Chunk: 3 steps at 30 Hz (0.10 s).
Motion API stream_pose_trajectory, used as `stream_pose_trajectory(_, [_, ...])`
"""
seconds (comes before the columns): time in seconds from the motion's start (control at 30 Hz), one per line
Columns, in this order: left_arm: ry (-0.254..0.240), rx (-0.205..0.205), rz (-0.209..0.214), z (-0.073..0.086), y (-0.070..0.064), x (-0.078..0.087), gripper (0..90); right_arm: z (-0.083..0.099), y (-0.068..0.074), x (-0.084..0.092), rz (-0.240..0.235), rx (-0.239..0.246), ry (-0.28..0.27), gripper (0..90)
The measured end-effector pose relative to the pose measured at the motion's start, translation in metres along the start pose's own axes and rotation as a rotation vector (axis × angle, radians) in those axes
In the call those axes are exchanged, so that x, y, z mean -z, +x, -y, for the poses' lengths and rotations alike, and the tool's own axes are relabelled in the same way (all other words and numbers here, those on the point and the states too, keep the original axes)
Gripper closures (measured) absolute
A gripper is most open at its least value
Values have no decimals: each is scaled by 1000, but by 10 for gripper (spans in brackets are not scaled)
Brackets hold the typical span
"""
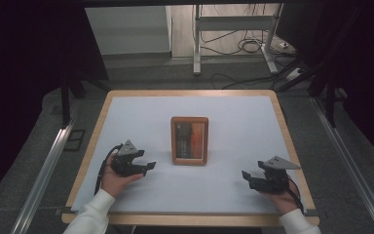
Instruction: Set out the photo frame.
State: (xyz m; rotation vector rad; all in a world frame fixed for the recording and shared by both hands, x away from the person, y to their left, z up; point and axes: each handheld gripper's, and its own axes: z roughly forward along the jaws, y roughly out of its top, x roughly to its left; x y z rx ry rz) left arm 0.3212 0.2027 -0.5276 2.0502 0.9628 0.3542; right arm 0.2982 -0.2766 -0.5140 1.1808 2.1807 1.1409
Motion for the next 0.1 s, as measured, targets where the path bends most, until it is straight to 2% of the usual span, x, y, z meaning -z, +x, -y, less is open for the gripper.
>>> stream_pose_trajectory(0.1, [1,-1,4,0,0,-1,294,-2,0,2,7,-11,-25,234])
